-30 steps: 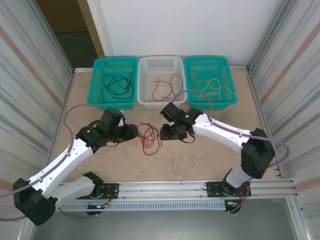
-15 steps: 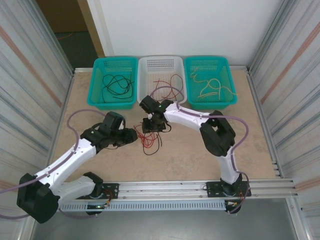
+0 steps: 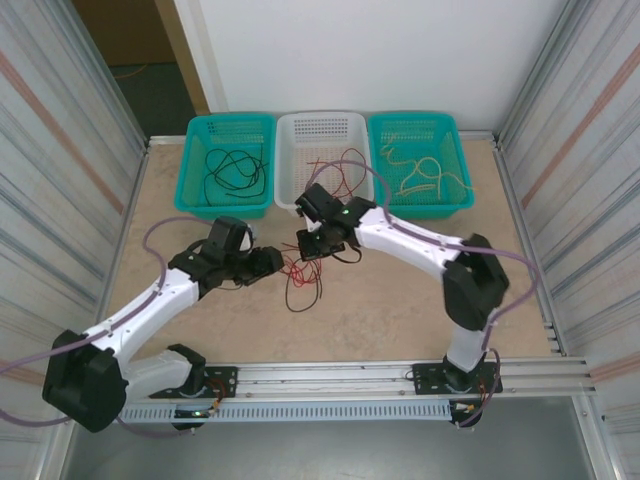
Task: Untangle the cables
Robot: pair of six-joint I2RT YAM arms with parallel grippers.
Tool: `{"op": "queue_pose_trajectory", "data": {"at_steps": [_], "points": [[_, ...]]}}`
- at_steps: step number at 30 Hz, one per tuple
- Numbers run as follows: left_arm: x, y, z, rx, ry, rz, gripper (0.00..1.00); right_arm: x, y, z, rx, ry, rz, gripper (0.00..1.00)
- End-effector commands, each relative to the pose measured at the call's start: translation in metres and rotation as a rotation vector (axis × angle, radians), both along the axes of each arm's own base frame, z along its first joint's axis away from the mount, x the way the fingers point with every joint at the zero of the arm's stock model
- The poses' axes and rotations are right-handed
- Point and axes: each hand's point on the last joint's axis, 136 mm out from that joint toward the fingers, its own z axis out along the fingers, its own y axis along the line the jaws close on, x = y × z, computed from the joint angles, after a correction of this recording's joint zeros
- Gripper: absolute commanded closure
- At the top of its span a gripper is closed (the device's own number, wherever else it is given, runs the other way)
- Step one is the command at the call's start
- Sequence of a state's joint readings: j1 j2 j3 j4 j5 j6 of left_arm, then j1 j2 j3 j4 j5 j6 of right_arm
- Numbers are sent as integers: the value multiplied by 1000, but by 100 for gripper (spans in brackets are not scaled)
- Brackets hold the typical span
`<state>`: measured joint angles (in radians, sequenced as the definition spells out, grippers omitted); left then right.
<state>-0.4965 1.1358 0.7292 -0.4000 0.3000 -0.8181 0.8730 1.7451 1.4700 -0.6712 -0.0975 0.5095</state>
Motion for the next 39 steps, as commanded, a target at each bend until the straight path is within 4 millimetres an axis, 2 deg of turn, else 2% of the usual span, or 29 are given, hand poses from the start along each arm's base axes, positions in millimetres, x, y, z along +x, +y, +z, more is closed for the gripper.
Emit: {"op": "queue_pose_trajectory", "data": {"at_steps": [1,6,10,14,17,22,26,32,36,39], "points": [[12,-18,24,-86,-45,-25,46,-7,-9,43,5,-152,48,100],[15,-29,35,-132,-70,-32,51,-14,-17,70,1,-229,64,100],[10,-30,43,-161,-64,-26,57,-14,-21,86,-7,-295,68,100],[-5,-14,64,-169,-100,17,53,-7,-34,90,-72,-339,35,100],[-14,-3,78,-175,-120,48,51,-5,-36,93,-74,-360,24,100],[-18,-19,113,-310,-189,19,50,-4,-28,98,-46,-365,28,100],[-12,-34,113,-367,-180,9,52,-6,-23,102,-27,-371,28,100],[-2,-59,109,-398,-176,-34,64,-11,-20,102,-17,-365,25,100],[-1,-64,99,-377,-152,-42,72,-11,-21,104,1,-361,7,100],[-3,-63,93,-369,-139,-37,82,-11,-20,105,25,-347,-7,100]]}}
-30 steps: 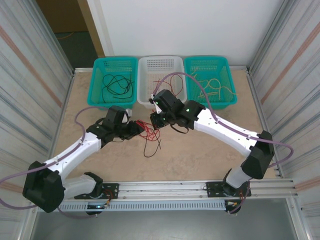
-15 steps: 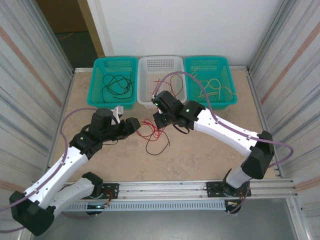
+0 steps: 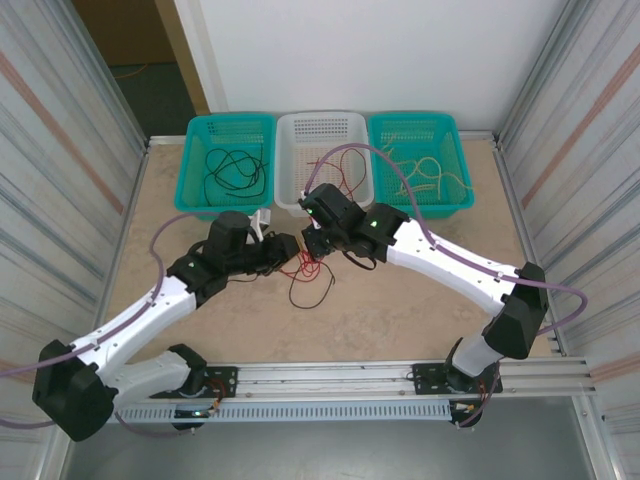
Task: Untangle the cables
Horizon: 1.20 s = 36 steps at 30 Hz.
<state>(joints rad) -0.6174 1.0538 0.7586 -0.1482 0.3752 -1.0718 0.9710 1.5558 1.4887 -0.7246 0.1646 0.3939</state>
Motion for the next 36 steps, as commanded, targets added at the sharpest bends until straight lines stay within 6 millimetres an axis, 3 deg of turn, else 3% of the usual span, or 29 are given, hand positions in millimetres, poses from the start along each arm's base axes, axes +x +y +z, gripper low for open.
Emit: {"op": "queue_pose_trajectory", "data": {"at_steps": [1,6,11,19,24,36], "points": [[-1,-3,6,-23,-23,-9,84,1,0,24,84,-26,-37,100],[-5,4,4,-12,-30,11,85,8,-4,18,97,10,-81,100],[-6,6,5,-19,-43,14,69,15,-10,13,128,56,-135,100],[-4,1,4,-36,-47,-4,81,17,-13,11,152,84,-161,100],[-3,-5,7,-58,-58,-20,76,15,-9,10,170,95,-151,100],[-4,-4,7,-73,-59,-18,77,19,-14,4,149,101,-175,100]]}}
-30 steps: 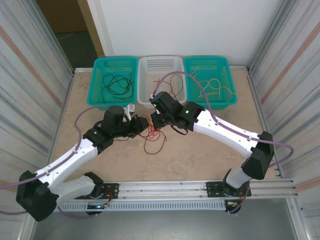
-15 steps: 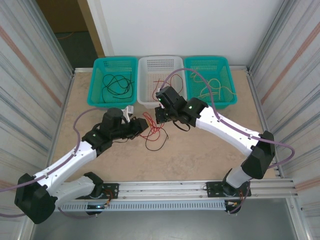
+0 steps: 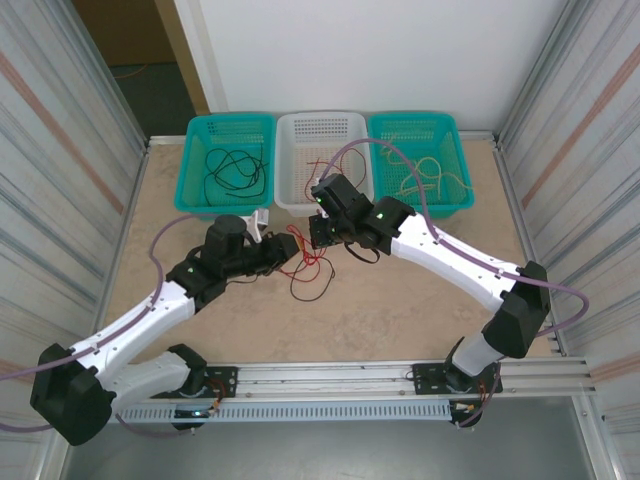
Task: Untangle the cables
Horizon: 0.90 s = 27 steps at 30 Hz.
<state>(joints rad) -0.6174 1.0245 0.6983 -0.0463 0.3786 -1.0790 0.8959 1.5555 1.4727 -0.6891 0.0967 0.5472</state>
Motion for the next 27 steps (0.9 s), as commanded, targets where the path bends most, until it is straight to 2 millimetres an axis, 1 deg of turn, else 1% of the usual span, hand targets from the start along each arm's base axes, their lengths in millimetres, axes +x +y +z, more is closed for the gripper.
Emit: {"op": "queue_pose_trajectory", "data": {"at_steps": [1,5,9,14,16,21,27], "points": [[-4,-3,4,-27,-8,-16,77,1,-5,5,26,4,-31,100],[-5,0,5,-24,-5,-1,78,3,-8,5,24,3,-47,100],[-5,5,9,-27,-11,23,79,5,-9,4,21,4,-53,100],[-3,11,15,-36,-15,69,74,5,-8,3,21,5,-48,100],[-2,11,14,-37,-15,69,73,5,-7,5,25,3,-47,100],[0,6,7,-32,12,58,74,3,-6,7,36,1,-39,100],[4,2,6,-37,12,53,74,0,-4,9,46,-2,-24,100]]}}
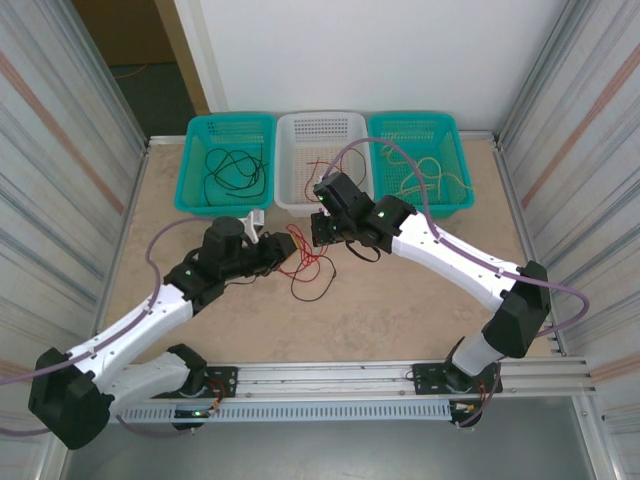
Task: Untangle the cables
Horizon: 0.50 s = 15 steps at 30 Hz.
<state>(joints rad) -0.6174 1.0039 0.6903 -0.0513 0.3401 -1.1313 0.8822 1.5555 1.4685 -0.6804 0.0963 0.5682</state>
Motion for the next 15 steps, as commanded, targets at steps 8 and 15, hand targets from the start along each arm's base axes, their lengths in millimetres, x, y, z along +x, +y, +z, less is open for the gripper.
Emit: {"op": "queue_pose_trajectory", "data": {"at_steps": [8,15], "points": [[3,-6,6,-27,-13,-5,84,-9,3,3,10,-12,21,100],[4,-3,10,-30,-21,9,100,-9,2,0,4,-13,17,100]]}}
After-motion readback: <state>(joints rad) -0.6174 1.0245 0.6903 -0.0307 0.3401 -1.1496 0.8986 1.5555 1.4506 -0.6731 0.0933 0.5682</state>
